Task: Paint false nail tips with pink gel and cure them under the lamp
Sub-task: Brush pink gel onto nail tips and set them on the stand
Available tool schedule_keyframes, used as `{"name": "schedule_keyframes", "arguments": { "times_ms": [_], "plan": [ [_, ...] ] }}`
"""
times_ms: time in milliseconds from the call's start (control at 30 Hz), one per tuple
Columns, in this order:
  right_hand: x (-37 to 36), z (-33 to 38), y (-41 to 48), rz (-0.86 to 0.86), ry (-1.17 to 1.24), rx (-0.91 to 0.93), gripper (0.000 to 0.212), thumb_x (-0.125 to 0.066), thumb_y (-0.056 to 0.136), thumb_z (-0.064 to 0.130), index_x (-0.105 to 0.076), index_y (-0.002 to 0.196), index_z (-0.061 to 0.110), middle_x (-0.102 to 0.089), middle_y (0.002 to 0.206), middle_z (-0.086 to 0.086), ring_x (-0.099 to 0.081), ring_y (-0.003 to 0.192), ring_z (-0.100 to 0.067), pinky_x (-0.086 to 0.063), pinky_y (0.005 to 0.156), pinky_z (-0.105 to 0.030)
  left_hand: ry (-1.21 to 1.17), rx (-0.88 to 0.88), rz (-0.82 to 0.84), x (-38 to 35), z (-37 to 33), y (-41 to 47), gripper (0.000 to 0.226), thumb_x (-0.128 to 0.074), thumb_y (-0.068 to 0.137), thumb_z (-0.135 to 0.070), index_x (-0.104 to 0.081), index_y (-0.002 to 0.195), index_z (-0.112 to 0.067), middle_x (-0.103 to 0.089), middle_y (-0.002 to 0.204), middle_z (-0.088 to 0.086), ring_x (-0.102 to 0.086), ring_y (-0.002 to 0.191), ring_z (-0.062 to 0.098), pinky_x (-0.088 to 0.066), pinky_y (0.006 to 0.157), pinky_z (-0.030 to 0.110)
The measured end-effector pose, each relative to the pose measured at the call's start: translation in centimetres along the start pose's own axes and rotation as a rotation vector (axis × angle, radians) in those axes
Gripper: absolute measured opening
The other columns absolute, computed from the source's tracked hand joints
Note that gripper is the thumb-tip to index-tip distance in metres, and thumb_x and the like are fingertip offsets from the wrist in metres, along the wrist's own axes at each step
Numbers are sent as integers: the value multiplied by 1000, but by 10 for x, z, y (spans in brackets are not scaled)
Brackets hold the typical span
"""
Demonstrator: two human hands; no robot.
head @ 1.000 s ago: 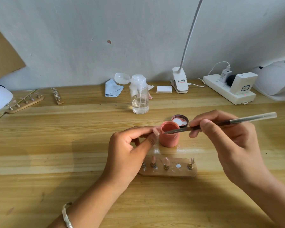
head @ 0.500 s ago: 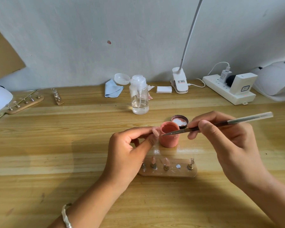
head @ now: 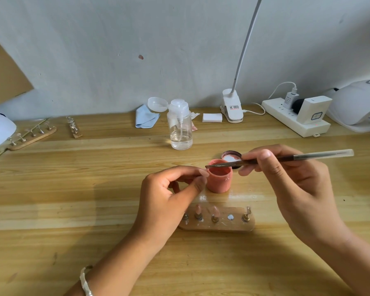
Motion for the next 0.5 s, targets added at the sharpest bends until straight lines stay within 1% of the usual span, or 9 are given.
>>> {"name": "schedule_keyframes", "arguments": {
  "times_ms": [133,267,400,500],
  "plan": [
    [4,-3,-1,-50,-6,0,25,-53,100,26,-73,92,14,-76,83,7,-72,86,-12,-51,84,-19,-20,26,3,0,2,0,11,-80,75,-22,-79,85,-26,-75,81,-11,-64,70,-1,-46,56,12],
    [5,-6,0,-87,16,-13,24,-54,99,25,-73,89,15,-76,81,6,-72,85,-11,-50,82,-16,-19,32,2,0,3,-1,15,-80,71,-28,-78,85,-23,-74,78,-9,-58,60,-2,-43,51,12],
    [7,-8,-1,-108,24,-29,27,-55,98,28,-74,85,14,-76,80,5,-72,84,-10,-49,82,-16,-7,24,3,0,1,0,16,-80,70,-29,-78,85,-23,-74,78,-8,-57,58,-2,-42,51,13],
    [7,-10,-1,-119,35,-35,27,-56,99,26,-73,81,14,-76,80,7,-71,84,-8,-48,82,-15,-8,18,5,0,0,0,16,-80,70,-28,-77,84,-22,-73,77,-8,-56,57,-3,-42,51,12]
  ]
}}
Point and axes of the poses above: each hand's wrist, its own y-axis towards the middle knuckle, its own x-axis out of the back of the hand, z = x × y, the point moved 4 cm from there along y, towards the middle knuckle
